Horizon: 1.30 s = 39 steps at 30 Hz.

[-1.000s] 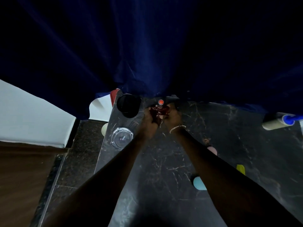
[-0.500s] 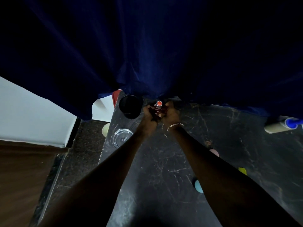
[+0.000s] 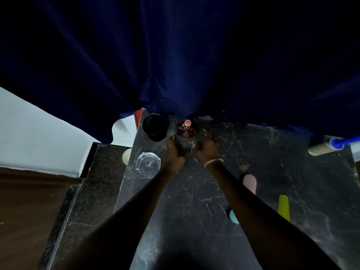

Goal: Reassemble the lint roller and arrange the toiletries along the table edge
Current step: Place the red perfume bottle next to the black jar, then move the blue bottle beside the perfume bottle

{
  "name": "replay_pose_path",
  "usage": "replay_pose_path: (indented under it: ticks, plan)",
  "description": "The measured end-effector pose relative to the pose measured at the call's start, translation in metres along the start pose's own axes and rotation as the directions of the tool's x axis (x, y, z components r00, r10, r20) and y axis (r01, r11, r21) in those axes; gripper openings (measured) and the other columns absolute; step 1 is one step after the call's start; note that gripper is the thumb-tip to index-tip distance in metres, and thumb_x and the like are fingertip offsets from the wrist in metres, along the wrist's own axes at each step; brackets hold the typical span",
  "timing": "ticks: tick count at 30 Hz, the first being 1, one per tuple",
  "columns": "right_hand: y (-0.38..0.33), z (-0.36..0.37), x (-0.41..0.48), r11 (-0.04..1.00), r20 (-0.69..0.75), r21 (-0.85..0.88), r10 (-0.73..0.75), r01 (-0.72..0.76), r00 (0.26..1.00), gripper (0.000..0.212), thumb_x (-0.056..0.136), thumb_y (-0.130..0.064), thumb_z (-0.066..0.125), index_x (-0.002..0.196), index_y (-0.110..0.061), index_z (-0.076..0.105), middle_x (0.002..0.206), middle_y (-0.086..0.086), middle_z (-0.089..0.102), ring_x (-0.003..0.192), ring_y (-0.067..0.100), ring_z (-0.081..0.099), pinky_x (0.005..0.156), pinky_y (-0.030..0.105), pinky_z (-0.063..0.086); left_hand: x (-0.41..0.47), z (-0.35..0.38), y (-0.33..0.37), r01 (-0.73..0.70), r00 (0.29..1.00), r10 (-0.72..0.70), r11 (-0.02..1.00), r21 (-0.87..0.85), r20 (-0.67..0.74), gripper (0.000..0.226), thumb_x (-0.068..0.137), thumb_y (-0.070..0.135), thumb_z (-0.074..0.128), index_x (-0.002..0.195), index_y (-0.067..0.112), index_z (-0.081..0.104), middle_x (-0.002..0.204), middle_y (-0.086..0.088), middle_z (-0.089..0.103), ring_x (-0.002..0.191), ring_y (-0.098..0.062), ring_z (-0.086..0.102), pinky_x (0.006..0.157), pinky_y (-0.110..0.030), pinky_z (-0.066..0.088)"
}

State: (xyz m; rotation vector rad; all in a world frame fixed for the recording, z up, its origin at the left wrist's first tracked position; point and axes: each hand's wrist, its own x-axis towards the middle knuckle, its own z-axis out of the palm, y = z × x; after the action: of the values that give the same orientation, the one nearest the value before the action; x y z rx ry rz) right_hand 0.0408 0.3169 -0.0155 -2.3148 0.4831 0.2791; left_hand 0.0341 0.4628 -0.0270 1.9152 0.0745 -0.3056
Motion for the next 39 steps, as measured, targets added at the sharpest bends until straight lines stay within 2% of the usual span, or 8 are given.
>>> replay_pose_path:
  ticks: [5, 10, 13, 16, 20, 28, 32, 39]
  plan:
    - [0.036, -0.011, -0.051, 0.992, -0.128, 0.001, -0.125, 0.126, 0.984, 0.067, 0.089, -0.024, 0.064, 0.149, -0.013, 0.034, 0.147, 0.013, 0.046, 0.131, 0.031, 0.051, 0.111, 0.041, 0.043, -0.048, 0.008, -0.019, -0.034, 0.996, 0.013, 0.968, 0.247, 0.088, 0.085, 0.09, 0.012, 0.073, 0.159, 0.0, 0.025, 0.164, -0.013, 0.033, 0.154, -0.023, 0.028, 0.122, -0.017, 0.013]
    - [0.075, -0.023, -0.118, 0.986, -0.223, -0.04, -0.165, 0.161, 0.961, 0.064, 0.089, -0.02, 0.063, 0.147, -0.016, 0.036, 0.15, 0.006, 0.04, 0.137, 0.019, 0.043, 0.116, 0.029, 0.035, -0.094, 0.022, -0.021, -0.05, 0.985, 0.0, 0.955, 0.291, 0.17, 0.086, 0.093, 0.015, 0.069, 0.162, 0.006, 0.018, 0.169, -0.007, 0.023, 0.15, -0.003, 0.018, 0.108, 0.01, -0.001]
    - [0.094, -0.031, -0.155, 0.98, -0.212, -0.109, -0.189, 0.169, 0.959, 0.06, 0.09, -0.021, 0.06, 0.146, -0.012, 0.04, 0.146, 0.006, 0.045, 0.137, 0.021, 0.044, 0.116, 0.037, 0.039, -0.12, 0.034, -0.013, -0.042, 0.976, -0.022, 0.958, 0.284, 0.218, 0.088, 0.093, 0.018, 0.069, 0.163, 0.013, 0.016, 0.169, 0.0, 0.022, 0.148, 0.006, 0.018, 0.118, 0.001, 0.008]
    - [0.111, -0.039, -0.184, 0.979, -0.251, -0.114, -0.195, 0.172, 0.948, 0.058, 0.086, -0.018, 0.063, 0.141, -0.01, 0.047, 0.139, 0.008, 0.05, 0.126, 0.025, 0.053, 0.103, 0.038, 0.049, -0.142, 0.05, -0.01, -0.022, 0.96, -0.067, 0.95, 0.312, 0.273, 0.089, 0.095, 0.025, 0.067, 0.164, 0.019, 0.011, 0.171, 0.001, 0.017, 0.157, -0.013, 0.022, 0.13, -0.029, 0.018]
    - [0.141, -0.049, -0.216, 0.996, -0.292, 0.063, -0.034, 0.054, 0.956, 0.062, 0.085, -0.008, 0.07, 0.142, -0.008, 0.046, 0.146, 0.01, 0.045, 0.128, 0.029, 0.052, 0.103, 0.04, 0.049, -0.166, 0.077, -0.008, -0.04, 0.967, -0.078, 0.894, 0.447, 0.243, 0.09, 0.093, 0.032, 0.068, 0.164, 0.025, 0.013, 0.17, 0.005, 0.019, 0.155, -0.009, 0.022, 0.114, -0.004, -0.005]
    - [0.189, -0.073, -0.228, 0.985, -0.333, 0.111, 0.159, -0.129, 0.929, 0.056, 0.083, -0.012, 0.075, 0.134, -0.004, 0.054, 0.133, 0.016, 0.051, 0.116, 0.037, 0.059, 0.093, 0.039, 0.053, -0.186, 0.127, 0.009, -0.011, 0.902, -0.204, 0.87, 0.493, 0.379, 0.087, 0.093, 0.031, 0.071, 0.162, 0.024, 0.019, 0.167, -0.002, 0.028, 0.153, -0.02, 0.035, 0.125, -0.04, 0.036]
    - [0.199, -0.08, -0.223, 0.984, -0.277, 0.088, 0.175, -0.156, 0.945, 0.056, 0.08, -0.014, 0.078, 0.131, -0.008, 0.058, 0.131, 0.017, 0.057, 0.118, 0.038, 0.059, 0.096, 0.039, 0.05, -0.189, 0.145, 0.017, -0.003, 0.876, -0.246, 0.857, 0.516, 0.415, 0.074, 0.095, 0.036, 0.068, 0.157, 0.02, 0.033, 0.159, -0.005, 0.037, 0.14, -0.023, 0.05, 0.116, -0.042, 0.047]
    - [0.212, -0.086, -0.212, 0.987, -0.096, 0.028, 0.162, -0.16, 0.982, 0.056, 0.084, -0.017, 0.073, 0.136, -0.005, 0.055, 0.138, 0.017, 0.054, 0.136, 0.036, 0.044, 0.113, 0.037, 0.038, -0.191, 0.167, 0.024, -0.007, 0.882, -0.263, 0.822, 0.569, 0.392, 0.056, 0.096, 0.03, 0.068, 0.145, 0.014, 0.049, 0.151, -0.008, 0.042, 0.136, -0.025, 0.052, 0.115, -0.041, 0.047]
